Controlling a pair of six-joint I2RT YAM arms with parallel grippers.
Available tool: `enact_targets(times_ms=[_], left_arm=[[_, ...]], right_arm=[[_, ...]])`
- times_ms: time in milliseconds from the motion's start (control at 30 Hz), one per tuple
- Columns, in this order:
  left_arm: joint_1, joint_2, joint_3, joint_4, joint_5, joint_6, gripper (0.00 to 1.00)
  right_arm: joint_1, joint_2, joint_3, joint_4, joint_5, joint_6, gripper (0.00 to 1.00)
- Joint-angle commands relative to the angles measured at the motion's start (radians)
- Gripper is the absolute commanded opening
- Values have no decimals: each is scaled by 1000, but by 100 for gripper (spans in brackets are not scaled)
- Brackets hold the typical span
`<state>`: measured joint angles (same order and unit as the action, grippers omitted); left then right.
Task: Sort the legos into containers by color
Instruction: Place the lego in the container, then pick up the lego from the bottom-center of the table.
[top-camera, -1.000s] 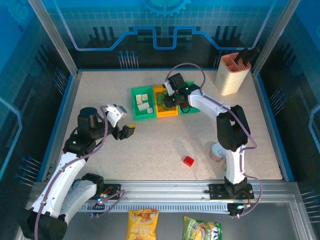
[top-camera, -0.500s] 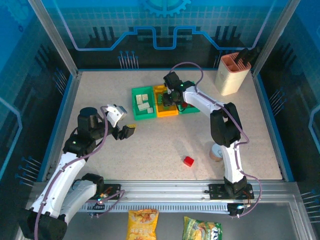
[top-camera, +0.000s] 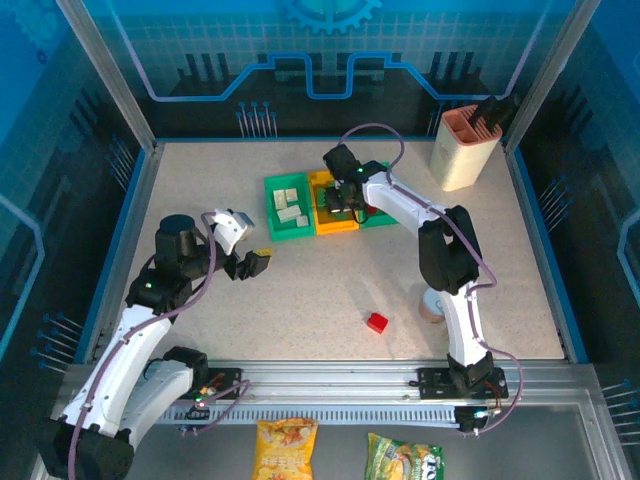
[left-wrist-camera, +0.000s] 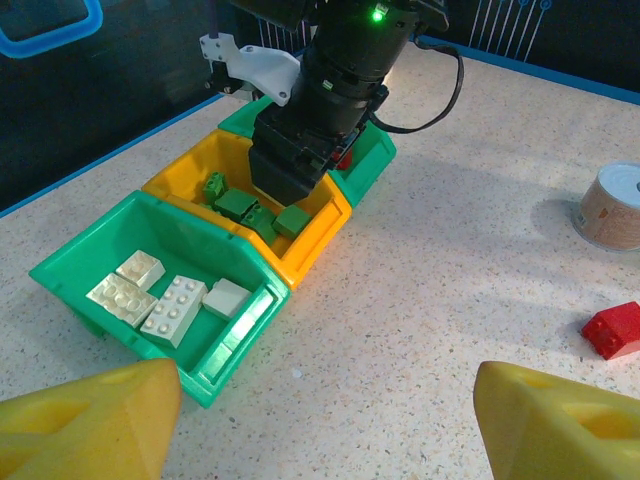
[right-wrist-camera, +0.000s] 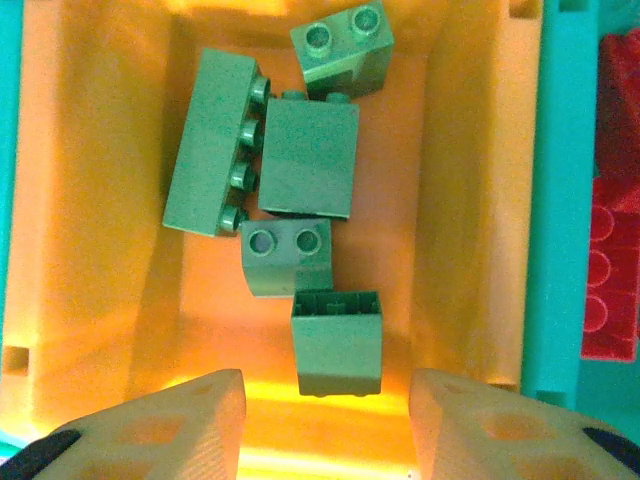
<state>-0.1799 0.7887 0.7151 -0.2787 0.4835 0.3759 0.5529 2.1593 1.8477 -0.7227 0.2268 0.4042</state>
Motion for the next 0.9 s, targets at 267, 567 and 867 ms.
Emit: enact_targets(times_ms=[267,567,867], left_arm=[[-9,-15,-17,16,0,21,78],[-10,-6,-16,16,3,22,78],[-10,-3,-14,18,8,17,78]], right_arm=[[31,-202,-156,-154,-17,-5,47],[117,-341,-394,-281,-7,-17,47],[258,-445,-614,-340,-32,-30,56]])
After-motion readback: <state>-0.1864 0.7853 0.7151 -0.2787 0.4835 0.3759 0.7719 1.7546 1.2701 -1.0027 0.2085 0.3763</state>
